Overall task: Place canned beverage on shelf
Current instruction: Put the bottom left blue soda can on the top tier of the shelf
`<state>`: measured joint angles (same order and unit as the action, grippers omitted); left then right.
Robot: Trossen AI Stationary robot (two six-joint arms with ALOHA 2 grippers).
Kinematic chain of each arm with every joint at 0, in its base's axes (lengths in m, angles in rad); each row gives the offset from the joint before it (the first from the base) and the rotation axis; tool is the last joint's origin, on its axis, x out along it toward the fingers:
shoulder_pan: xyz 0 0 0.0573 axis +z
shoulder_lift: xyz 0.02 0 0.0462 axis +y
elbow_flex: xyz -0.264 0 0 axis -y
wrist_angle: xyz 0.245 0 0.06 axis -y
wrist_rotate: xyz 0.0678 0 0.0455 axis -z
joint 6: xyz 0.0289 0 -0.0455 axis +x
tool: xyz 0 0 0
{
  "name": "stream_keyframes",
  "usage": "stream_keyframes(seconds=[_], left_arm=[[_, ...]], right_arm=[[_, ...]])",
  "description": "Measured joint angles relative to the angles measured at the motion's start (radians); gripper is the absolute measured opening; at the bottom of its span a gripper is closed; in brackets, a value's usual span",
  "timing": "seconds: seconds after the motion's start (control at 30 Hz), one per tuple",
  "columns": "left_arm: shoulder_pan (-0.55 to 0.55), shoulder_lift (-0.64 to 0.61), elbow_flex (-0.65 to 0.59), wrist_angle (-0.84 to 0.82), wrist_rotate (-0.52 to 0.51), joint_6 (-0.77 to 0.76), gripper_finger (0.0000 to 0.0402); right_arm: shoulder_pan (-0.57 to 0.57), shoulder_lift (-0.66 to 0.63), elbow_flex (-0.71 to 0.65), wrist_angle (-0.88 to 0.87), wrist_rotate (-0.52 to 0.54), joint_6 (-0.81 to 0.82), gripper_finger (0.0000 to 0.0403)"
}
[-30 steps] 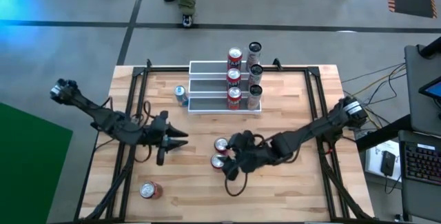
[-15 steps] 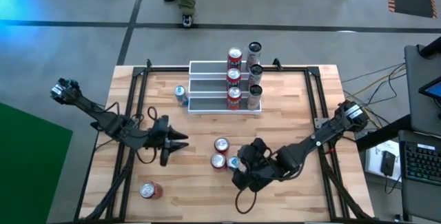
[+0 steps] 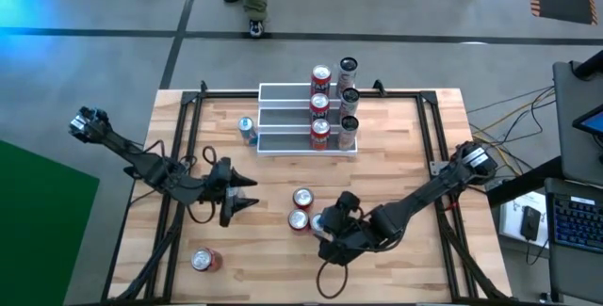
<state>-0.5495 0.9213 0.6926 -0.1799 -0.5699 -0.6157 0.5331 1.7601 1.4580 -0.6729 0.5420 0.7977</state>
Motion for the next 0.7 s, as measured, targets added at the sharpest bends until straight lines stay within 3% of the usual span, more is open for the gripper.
stream_keyframes(seconds=[0.37,0.7], left_arm=[[0.005,0.041,0.0,-0.017,-0.016,0.004,0.0258],[0.005,0.043,0.0,-0.015,-0.015,0.001,0.0259]], right_arm=[[-0.014,0.052,-0.003,0.032,-0.029,0.006,0.0356],[-0.037,0.052,-0.003,0.041,-0.071,0.001,0.0241]])
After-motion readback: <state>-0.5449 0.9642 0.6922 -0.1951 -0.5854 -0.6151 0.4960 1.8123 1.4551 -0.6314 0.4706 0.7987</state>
